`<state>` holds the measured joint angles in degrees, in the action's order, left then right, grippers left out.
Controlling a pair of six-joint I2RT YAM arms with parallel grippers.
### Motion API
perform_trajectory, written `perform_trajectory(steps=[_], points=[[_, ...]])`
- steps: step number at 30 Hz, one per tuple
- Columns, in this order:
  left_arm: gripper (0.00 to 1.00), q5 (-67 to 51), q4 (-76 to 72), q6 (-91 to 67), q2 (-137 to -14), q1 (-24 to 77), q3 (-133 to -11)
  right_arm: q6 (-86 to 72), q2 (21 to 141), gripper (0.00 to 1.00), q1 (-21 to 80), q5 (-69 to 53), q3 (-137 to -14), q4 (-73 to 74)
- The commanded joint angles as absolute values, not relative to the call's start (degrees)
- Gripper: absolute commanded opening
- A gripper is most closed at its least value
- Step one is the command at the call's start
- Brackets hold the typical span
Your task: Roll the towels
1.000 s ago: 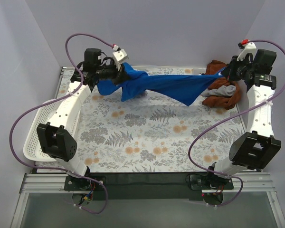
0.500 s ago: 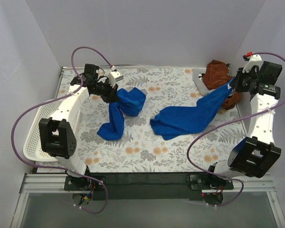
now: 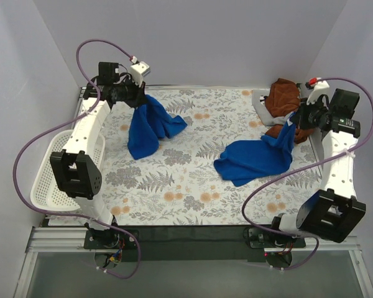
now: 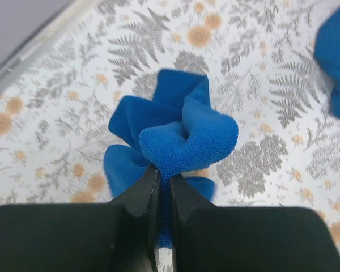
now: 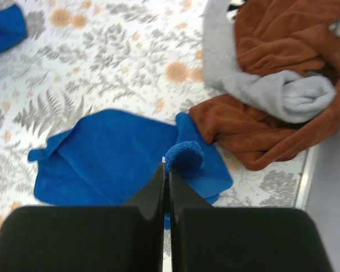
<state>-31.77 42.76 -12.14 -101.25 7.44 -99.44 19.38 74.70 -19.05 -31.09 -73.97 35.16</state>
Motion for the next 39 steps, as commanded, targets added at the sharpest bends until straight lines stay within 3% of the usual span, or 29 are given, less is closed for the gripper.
perform_trajectory(steps=[1,3,7,11,13,18,23,27,33,34,37,38,39], points=[[0.0,-31.4,40.9,-15.4,-102.7,7.6,-103.5,14.7,77.5,0.01,-19.2,-26.5,-82.6,24.0],[0.0,-31.4,41.1,-15.6,-104.1,7.6,-103.5,8.5,82.3,0.01,-19.2,-23.9,-87.4,18.5],[0.0,-31.7,41.1,-16.9,-104.5,7.6,-103.1,0.7,93.8,0.01,-19.3,-23.6,-109.1,15.4],[0.0,-30.7,40.4,-17.0,-103.0,7.6,-101.6,-4.3,99.8,0.01,-19.3,-19.4,-119.7,12.3],[0.0,-29.9,40.2,-16.7,-102.6,7.5,-100.9,-7.0,99.5,0.01,-19.2,-12.3,-120.1,7.2],[0.0,-29.6,39.7,-16.6,-102.2,7.6,-99.3,-9.1,94.0,0.01,-19.3,-8.4,-117.2,-7.0],[0.0,-30.0,39.4,-17.4,-103.3,7.6,-99.7,-6.9,97.6,0.01,-19.2,-3.6,-127.6,-11.0],[0.0,-31.4,38.6,-17.6,-103.4,7.6,-99.0,-4.6,98.1,0.01,-19.2,-6.8,-123.9,-11.9],[0.0,-38.0,41.3,-13.3,-102.7,7.6,-97.2,3.1,94.4,0.01,-18.1,-12.1,-102.6,-6.1],[0.0,-38.7,42.2,-12.6,-102.7,7.8,-97.4,4.4,93.9,0.18,-17.7,-13.3,-100.3,-3.3],[0.0,-41.2,46.0,-8.7,-102.4,9.0,-98.2,8.3,92.4,0.51,-17.3,-14.1,-93.8,5.9],[0.0,-41.7,47.1,-7.5,-102.1,9.5,-99.5,9.0,92.2,0.73,-17.4,-13.6,-92.9,8.8],[0.0,-42.4,49.9,-6.2,-102.2,10.6,-100.4,10.3,91.7,0.8,-17.3,-13.7,-92.4,14.5]])
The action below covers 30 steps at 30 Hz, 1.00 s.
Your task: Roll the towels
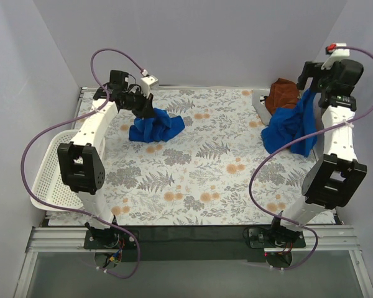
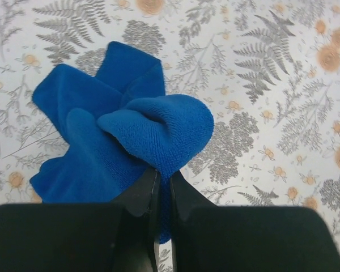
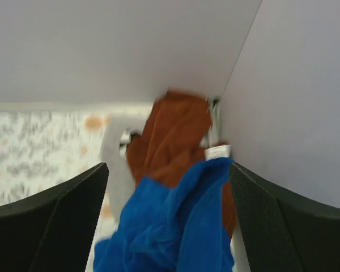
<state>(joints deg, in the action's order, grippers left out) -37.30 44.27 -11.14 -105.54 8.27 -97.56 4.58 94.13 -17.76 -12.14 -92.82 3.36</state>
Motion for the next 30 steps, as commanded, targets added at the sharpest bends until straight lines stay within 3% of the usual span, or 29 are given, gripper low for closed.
perform_trajectory(steps=[1,4,8,12,15,19,22,24,29,30], points=[[0.0,-44.9,53.4,-3.0,-102.4,11.4,-102.5,12.9,91.2,0.89,-17.4,-15.1,-91.2,17.1],[0.01,-53.7,61.5,6.6,-102.7,14.3,-106.2,17.0,87.7,0.98,-18.3,-22.6,-88.4,24.4],[0.01,-57.0,73.8,16.7,-100.9,20.5,-107.3,19.0,82.1,0.98,-18.2,-31.3,-83.9,28.5],[0.03,-53.5,76.4,25.1,-91.6,27.1,-89.6,20.0,81.2,0.98,-17.2,-35.5,-80.6,31.4],[0.09,-46.0,75.9,31.0,-87.4,29.2,-79.0,21.4,82.3,0.92,-14.7,-36.7,-78.1,33.0],[0.24,-39.4,74.6,31.3,-84.1,29.7,-67.5,22.1,85.1,0.83,-8.5,-34.5,-75.8,32.7],[0.35,-38.8,71.0,25.3,-81.0,28.4,-67.6,20.6,88.8,0.79,-2.6,-31.9,-77.2,31.2],[0.48,-40.4,69.1,23.3,-80.2,24.1,-69.7,19.5,92.4,0.78,2.1,-30.2,-79.4,29.3],[0.51,-44.6,67.6,21.1,-83.7,13.9,-72.1,17.1,100.6,0.7,9.4,-27.6,-84.6,28.8],[0.62,-43.8,66.3,19.8,-85.0,12.7,-71.7,17.0,102.8,0.7,11.8,-26.9,-85.3,28.5]])
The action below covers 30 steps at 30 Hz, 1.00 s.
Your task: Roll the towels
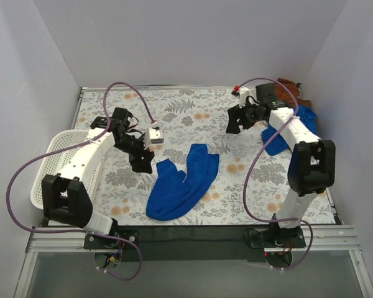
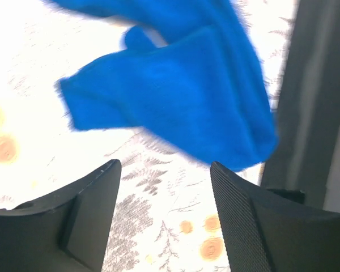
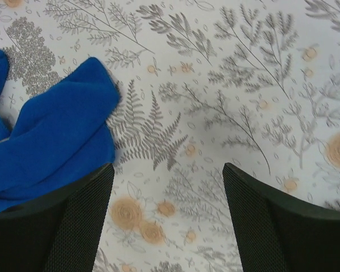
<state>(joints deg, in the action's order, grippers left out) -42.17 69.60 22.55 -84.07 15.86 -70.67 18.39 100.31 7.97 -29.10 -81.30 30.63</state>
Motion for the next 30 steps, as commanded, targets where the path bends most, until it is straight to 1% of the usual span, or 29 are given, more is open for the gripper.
perform_trajectory(steps=[1,3,6,11,14,18,20,21,23,24,25,27,28,29,30], points=[[0.63,-43.3,65.2,18.7,-85.6,12.4,-71.6,17.0,103.8,0.69,12.9,-25.7,-85.5,28.3],[0.65,-42.2,59.4,13.8,-86.2,12.2,-70.6,16.0,106.8,0.68,15.5,-24.4,-86.2,28.2],[0.65,-41.8,52.3,7.8,-88.1,12.3,-70.3,14.7,109.2,0.66,17.6,-23.6,-85.7,28.4],[0.65,-41.4,45.7,3.8,-94.5,13.2,-71.0,14.0,111.0,0.65,19.6,-24.7,-81.7,28.6],[0.63,-40.3,44.0,1.8,-97.9,15.8,-72.4,13.0,111.5,0.65,21.2,-25.7,-79.1,29.0],[0.63,-35.3,40.5,-2.3,-100.5,22.1,-72.0,11.7,112.1,0.65,22.6,-25.2,-75.7,29.1],[0.63,-31.4,38.9,-3.6,-101.9,23.7,-71.5,11.3,113.4,0.62,22.9,-23.9,-75.0,29.1],[0.6,-30.5,38.7,-4.0,-103.4,24.7,-71.3,11.0,113.9,0.59,23.0,-23.9,-74.6,29.1],[0.54,-28.7,38.5,-5.6,-105.1,24.9,-71.5,10.9,115.0,0.42,23.0,-24.1,-74.3,29.5],[0.49,-28.3,38.7,-5.7,-105.7,24.9,-71.8,11.1,115.1,0.31,22.9,-23.7,-73.8,29.9],[0.35,-27.9,38.8,-5.8,-106.3,24.9,-72.2,11.4,115.0,0.02,22.8,-22.6,-73.6,30.3],[0.23,-26.5,39.5,-5.3,-105.9,24.8,-72.8,12.6,112.5,0.01,20.9,-22.1,-72.3,31.5],[0.07,-26.0,39.5,-5.0,-104.8,24.7,-73.4,13.4,111.3,0.01,19.9,-21.7,-70.4,31.9],[0.0,-25.0,39.6,-4.8,-104.0,24.4,-73.6,14.1,108.1,0.01,18.7,-21.0,-69.3,32.7],[0.0,-24.4,39.5,-4.9,-103.3,23.4,-73.9,16.0,106.5,0.01,15.8,-20.1,-68.2,33.0]])
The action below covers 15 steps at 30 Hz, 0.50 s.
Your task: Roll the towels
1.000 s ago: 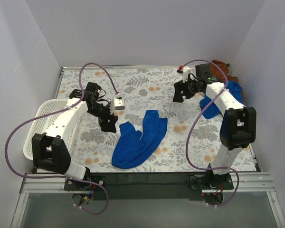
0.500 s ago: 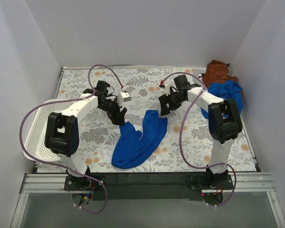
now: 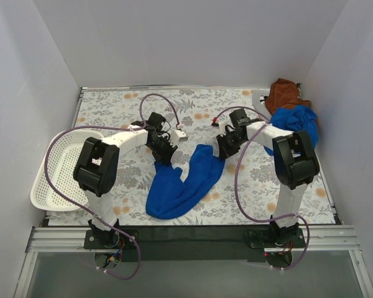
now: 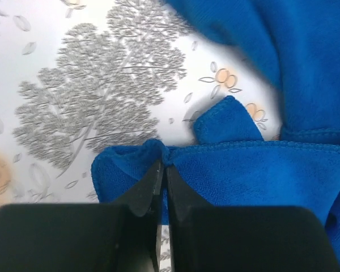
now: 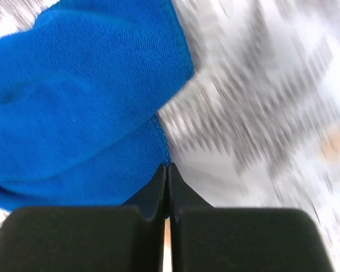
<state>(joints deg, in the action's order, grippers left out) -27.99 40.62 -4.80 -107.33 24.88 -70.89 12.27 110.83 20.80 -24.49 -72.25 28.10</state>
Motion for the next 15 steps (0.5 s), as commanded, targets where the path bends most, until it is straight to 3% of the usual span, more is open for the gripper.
perform_trajectory(steps=[1,6,15], points=[[0.0,-24.1,39.3,-5.0,-102.7,22.6,-74.4,17.3,104.8,0.01,14.3,-19.3,-65.9,33.6],[0.0,-23.1,40.0,-5.3,-99.7,14.8,-75.1,27.3,92.7,0.01,7.9,-14.0,-57.0,39.2],[0.0,-15.8,43.3,-1.8,-98.0,12.6,-70.3,46.2,79.1,0.01,9.7,-11.7,-46.5,51.0]])
